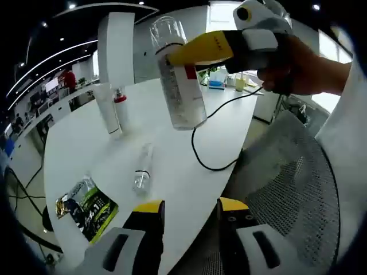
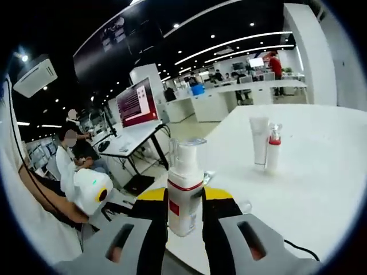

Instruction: Arrange the skincare products in the storage area until every visible bottle or jar stands upright without overlapping.

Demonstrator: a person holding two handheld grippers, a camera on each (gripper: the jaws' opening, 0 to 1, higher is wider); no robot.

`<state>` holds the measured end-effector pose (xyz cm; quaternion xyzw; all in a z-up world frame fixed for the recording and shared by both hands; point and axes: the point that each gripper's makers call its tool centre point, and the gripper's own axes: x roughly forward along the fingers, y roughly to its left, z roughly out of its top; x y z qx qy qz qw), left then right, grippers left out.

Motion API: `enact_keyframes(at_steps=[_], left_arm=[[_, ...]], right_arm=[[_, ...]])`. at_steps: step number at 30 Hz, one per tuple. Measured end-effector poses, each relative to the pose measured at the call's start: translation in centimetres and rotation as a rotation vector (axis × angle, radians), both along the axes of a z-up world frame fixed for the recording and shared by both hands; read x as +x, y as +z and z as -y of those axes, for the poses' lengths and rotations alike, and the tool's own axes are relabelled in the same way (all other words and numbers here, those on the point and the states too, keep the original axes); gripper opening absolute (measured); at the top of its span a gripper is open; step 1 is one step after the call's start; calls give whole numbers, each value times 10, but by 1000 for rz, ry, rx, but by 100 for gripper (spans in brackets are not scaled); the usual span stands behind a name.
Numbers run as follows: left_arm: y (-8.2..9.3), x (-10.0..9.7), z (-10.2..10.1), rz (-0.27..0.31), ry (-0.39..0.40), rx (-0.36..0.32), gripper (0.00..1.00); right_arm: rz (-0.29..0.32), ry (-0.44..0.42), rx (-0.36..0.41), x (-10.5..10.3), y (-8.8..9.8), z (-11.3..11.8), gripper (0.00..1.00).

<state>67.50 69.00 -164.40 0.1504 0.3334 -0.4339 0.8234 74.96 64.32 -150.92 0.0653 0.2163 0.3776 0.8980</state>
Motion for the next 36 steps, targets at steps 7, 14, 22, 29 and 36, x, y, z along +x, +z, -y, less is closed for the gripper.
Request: enact_keyframes(at_steps=[7, 14, 22, 29, 36], left_arm=[[-6, 5, -1, 80, 8, 50, 31], [-23, -3, -4, 65, -44, 140, 28], [-31, -2, -11, 56, -29, 186, 28], [-36, 0, -14, 52, -4, 197, 27], [-38, -1, -15, 44, 0, 205, 27]], right_arm=[[32, -13, -29, 24, -6, -2, 19], [41, -40, -53, 52, -20, -7, 19], [53, -54, -90, 88, -34, -9, 19], [81, -59, -156, 124, -57, -11, 19], [101, -66, -186, 147, -73, -8, 19]])
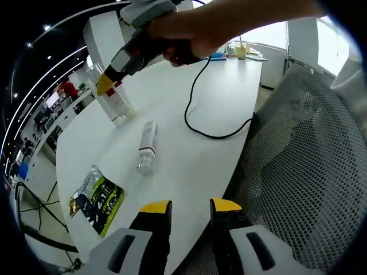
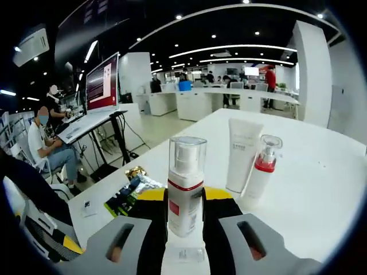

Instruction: Arrange the skincare products in the storage area until every visible bottle or jar stands upright without overlapping.

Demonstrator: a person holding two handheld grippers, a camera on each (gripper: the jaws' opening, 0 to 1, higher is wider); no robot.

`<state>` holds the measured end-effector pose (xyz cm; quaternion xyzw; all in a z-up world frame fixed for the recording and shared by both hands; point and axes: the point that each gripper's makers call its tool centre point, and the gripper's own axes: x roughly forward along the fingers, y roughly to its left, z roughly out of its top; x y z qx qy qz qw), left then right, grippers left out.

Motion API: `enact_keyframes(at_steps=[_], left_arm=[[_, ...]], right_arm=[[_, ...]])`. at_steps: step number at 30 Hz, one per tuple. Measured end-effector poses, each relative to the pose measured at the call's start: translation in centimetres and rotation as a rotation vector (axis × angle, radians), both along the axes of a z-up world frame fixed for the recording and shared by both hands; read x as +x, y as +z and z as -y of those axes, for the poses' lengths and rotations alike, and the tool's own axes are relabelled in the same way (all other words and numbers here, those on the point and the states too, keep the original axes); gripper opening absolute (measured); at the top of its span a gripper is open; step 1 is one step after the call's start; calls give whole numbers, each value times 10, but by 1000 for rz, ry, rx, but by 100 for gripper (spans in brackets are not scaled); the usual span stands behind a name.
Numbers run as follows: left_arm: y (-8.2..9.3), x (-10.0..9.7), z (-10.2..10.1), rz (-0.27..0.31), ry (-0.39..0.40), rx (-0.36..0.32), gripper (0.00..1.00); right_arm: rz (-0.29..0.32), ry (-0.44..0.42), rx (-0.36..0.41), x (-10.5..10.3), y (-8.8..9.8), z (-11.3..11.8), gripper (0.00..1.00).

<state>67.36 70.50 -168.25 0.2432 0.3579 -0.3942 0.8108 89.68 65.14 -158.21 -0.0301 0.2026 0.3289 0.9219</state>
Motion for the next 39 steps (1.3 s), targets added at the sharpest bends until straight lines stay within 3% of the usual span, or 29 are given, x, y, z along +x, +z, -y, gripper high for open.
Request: enact_keyframes(at_steps=[12, 39], left_arm=[[-6, -2, -1, -11, -2, 16, 23], [-8, -4, 1, -29, -13, 16, 23]], right_arm=[[40, 24, -40, 21, -27, -2, 19], [127, -18, -45, 55, -56, 10, 20]])
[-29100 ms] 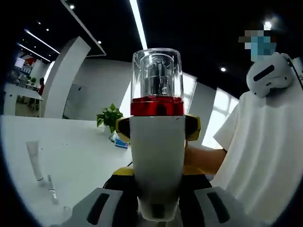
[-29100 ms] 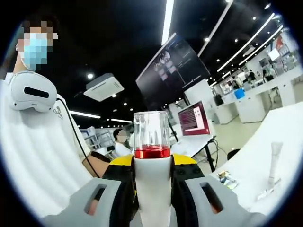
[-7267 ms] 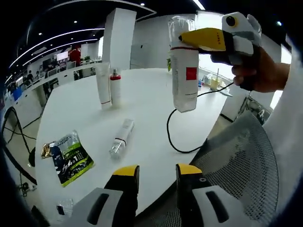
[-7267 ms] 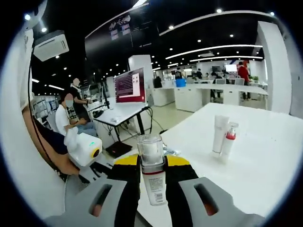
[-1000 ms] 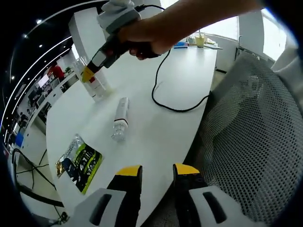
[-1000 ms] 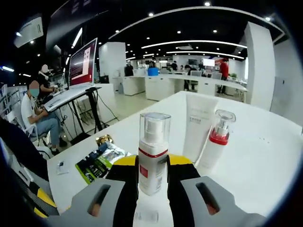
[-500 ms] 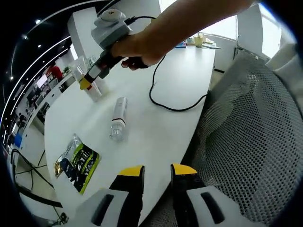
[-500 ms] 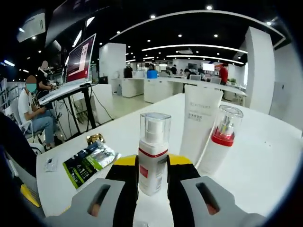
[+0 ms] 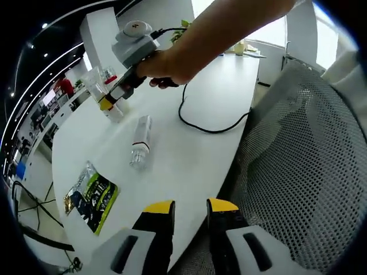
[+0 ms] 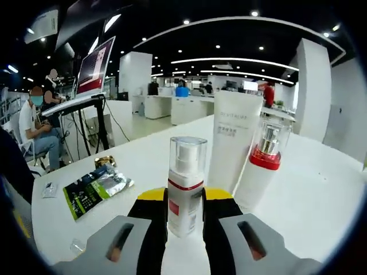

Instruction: Arrange the skincare products in the storage area until every visible bottle or jar stands upright without overlapping.

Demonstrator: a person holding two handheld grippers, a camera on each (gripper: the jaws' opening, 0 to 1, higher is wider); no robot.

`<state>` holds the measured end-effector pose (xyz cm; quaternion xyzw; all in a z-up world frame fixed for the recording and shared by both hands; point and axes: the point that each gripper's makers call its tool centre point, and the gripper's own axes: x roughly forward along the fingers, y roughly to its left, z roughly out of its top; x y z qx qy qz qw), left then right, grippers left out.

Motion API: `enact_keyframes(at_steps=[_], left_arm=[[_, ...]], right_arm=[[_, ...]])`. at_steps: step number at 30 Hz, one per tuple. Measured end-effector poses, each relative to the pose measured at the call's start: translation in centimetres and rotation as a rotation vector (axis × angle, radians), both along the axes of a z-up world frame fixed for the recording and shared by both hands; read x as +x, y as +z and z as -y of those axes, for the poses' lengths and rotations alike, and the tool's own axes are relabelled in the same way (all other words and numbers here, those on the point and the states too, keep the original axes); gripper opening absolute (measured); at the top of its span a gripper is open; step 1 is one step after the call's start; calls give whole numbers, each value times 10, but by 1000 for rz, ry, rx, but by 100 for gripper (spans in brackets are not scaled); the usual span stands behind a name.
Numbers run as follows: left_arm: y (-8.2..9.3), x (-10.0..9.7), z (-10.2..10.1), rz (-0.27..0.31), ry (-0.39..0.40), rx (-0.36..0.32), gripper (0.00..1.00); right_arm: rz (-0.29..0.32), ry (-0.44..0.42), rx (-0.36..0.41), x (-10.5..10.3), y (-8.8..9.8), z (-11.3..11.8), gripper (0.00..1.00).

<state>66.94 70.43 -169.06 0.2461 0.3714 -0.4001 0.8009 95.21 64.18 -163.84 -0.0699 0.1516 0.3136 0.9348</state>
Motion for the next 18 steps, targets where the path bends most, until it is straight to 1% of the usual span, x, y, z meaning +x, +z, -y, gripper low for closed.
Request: enact_keyframes(at_steps=[2, 3, 8, 10, 15, 18], left_arm=[[-1, 0, -1, -3, 5, 2, 23], [-1, 1, -1, -2, 6, 4, 23], [-2, 0, -2, -2, 6, 11, 23], [-2, 0, -2, -7, 7, 10, 23], [-3, 0, -3, -7, 10, 17, 22], [-4, 0, -3, -9, 13, 20, 22]], right_arm=[[4, -1, -2, 1, -1, 1, 20], [16, -2, -13, 3, -3, 1, 20], [18, -8, -10, 8, -6, 2, 20], [38, 3, -18, 8, -4, 0, 20], [43, 10, -23, 12, -8, 1, 20], [34, 8, -20, 13, -13, 3, 20]])
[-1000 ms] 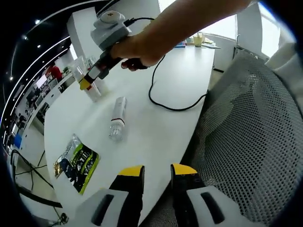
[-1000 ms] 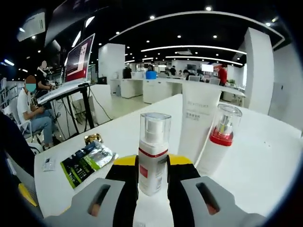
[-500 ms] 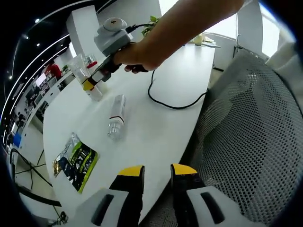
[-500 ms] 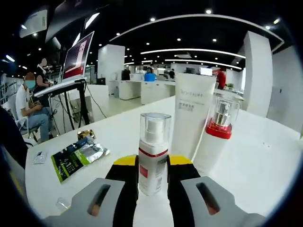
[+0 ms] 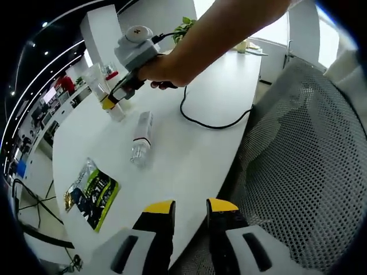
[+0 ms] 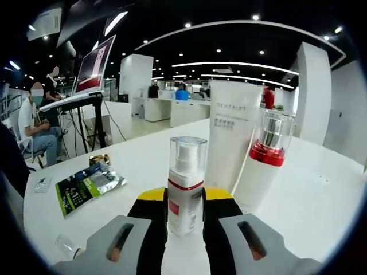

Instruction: Arrange the skincare products in the storage area until every visible bottle or jar stands upright without overlapping.

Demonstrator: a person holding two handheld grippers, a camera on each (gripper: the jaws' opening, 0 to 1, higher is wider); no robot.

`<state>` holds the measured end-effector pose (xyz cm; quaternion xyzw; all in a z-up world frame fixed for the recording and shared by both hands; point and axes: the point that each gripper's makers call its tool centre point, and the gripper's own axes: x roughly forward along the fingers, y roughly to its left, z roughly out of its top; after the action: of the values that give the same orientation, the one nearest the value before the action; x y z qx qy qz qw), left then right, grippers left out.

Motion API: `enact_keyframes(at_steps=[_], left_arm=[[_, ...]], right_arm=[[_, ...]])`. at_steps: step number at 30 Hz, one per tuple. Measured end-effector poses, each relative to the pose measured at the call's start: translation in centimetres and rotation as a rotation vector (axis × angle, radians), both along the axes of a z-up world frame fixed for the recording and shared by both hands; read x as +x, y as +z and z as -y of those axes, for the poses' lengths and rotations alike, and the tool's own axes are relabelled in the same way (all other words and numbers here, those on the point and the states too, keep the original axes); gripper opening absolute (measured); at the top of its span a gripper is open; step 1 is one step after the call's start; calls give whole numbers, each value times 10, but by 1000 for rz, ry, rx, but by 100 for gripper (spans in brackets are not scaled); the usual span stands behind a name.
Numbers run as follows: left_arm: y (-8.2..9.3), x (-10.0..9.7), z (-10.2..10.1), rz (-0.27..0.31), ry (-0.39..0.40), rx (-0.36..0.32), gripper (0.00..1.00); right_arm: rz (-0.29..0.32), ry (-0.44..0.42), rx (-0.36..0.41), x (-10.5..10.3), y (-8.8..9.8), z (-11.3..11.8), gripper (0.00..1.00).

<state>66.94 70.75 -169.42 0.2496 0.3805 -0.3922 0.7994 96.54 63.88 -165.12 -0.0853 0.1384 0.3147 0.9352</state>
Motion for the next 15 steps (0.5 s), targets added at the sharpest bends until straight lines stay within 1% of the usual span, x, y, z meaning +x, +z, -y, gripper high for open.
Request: enact_keyframes(at_steps=[2, 8, 10, 13, 15], left_arm=[[-1, 0, 0, -2, -1, 3, 22], [-1, -1, 1, 1, -18, 10, 22], [-1, -1, 1, 0, -13, 11, 22], [-2, -1, 0, -3, -10, 14, 22], [-2, -1, 0, -4, -9, 13, 22]], right_arm=[[-7, 5, 5, -1, -1, 0, 20], [3, 0, 11, 3, -3, 0, 20], [2, -4, 11, 4, -5, 0, 20], [26, 2, 19, 4, -2, -2, 20], [29, 3, 24, 4, -1, -2, 20]])
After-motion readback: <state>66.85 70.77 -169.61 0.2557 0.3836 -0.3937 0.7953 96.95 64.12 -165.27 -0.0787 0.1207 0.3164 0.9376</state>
